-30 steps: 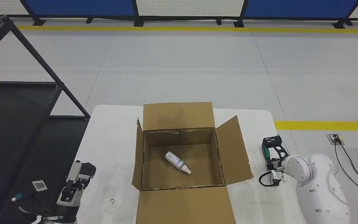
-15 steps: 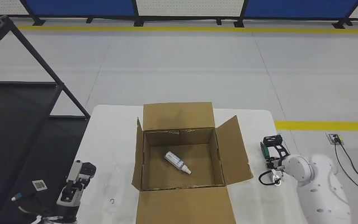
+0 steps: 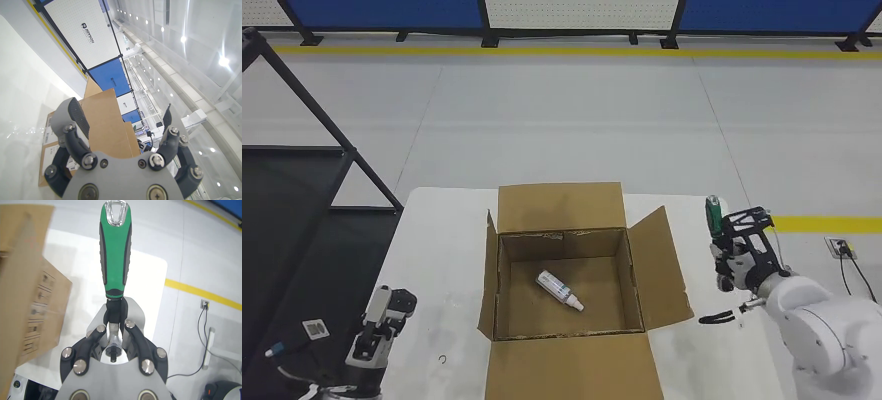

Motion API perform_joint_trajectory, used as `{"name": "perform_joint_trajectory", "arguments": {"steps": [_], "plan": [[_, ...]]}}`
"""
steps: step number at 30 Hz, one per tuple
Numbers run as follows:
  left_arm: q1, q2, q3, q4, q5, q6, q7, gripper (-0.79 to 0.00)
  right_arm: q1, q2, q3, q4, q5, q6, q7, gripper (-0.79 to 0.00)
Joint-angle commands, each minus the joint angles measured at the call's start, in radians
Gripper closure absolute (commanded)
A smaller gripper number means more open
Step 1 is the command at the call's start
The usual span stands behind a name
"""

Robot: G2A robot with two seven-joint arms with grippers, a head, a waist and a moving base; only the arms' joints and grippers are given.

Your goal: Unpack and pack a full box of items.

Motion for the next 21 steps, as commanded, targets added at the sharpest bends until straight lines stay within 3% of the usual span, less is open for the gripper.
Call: {"name": "perform_joint_trajectory", "arguments": {"steps": [1, 5, 9, 13, 21], "plan": [[0.000, 0.000, -0.003, 0.000, -0.005, -0.002, 0.001, -0.785, -0.014, 0.000, -0.037, -0.114, -0.028, 0.004, -0.014, 0.000], [0.004, 0.000, -0.012, 0.009, -0.018, -0.009, 0.003, -0.785, -0.021, -0.002, -0.131, -0.257, -0.105, 0.004, -0.049, 0.000], [0.009, 0.000, -0.023, 0.015, -0.034, -0.017, 0.008, -0.785, 0.047, -0.007, -0.268, -0.257, -0.152, -0.039, -0.107, 0.000], [0.015, 0.000, -0.039, 0.022, -0.054, -0.027, 0.014, -0.785, 0.109, -0.018, -0.431, -0.257, -0.200, -0.060, -0.053, 0.000], [0.025, 0.001, -0.075, 0.046, -0.090, -0.040, 0.014, -0.785, 0.284, -0.063, -0.664, -0.004, -0.169, -0.011, 0.042, 0.000]]}}
